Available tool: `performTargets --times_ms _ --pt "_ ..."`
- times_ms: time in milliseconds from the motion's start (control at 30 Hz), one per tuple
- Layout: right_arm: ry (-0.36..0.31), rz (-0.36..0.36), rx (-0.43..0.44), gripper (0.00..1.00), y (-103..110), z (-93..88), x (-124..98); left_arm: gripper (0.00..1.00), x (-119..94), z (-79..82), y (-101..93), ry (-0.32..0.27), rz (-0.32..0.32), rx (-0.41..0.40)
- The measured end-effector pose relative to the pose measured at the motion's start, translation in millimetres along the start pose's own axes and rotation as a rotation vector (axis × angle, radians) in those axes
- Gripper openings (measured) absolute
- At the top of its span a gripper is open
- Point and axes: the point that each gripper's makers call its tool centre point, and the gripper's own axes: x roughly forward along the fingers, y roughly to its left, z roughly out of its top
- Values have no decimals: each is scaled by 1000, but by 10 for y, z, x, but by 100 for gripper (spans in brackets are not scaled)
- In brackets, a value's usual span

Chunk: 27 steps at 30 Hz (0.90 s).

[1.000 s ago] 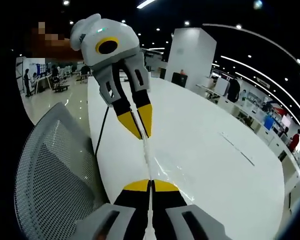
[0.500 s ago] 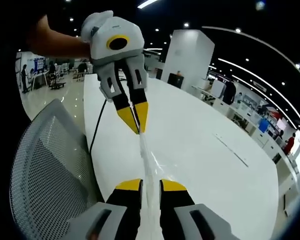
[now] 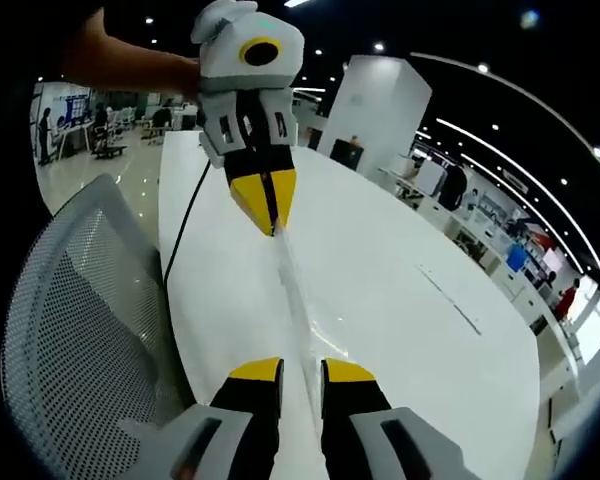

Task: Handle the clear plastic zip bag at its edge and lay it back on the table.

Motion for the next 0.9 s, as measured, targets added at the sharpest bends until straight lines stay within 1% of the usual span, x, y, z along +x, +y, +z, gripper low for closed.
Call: performTargets --times_ms 100,200,267,467,533,667,900 --pt "4 -14 -11 11 -37 -19 11 0 -26 45 -22 -27 -18 -29" --pt "9 -17 -15 11 -45 -41 31 0 -49 76 5 -43 -13 -45" --pt "15 -17 -15 10 -43 -59 48 0 -53 93 11 -49 -12 -47" --pt "16 -21 -11 5 -43 -81 67 0 -56 120 -6 -58 -19 -48" --pt "18 -19 -11 2 -39 -87 69 0 -55 113 -8 -54 -18 -48" --pt "13 -14 -8 0 -30 -80 64 0 -51 70 -16 -40 -16 -44" --pt "12 -7 -12 0 -28 -65 58 0 -18 -31 -26 1 -13 -4"
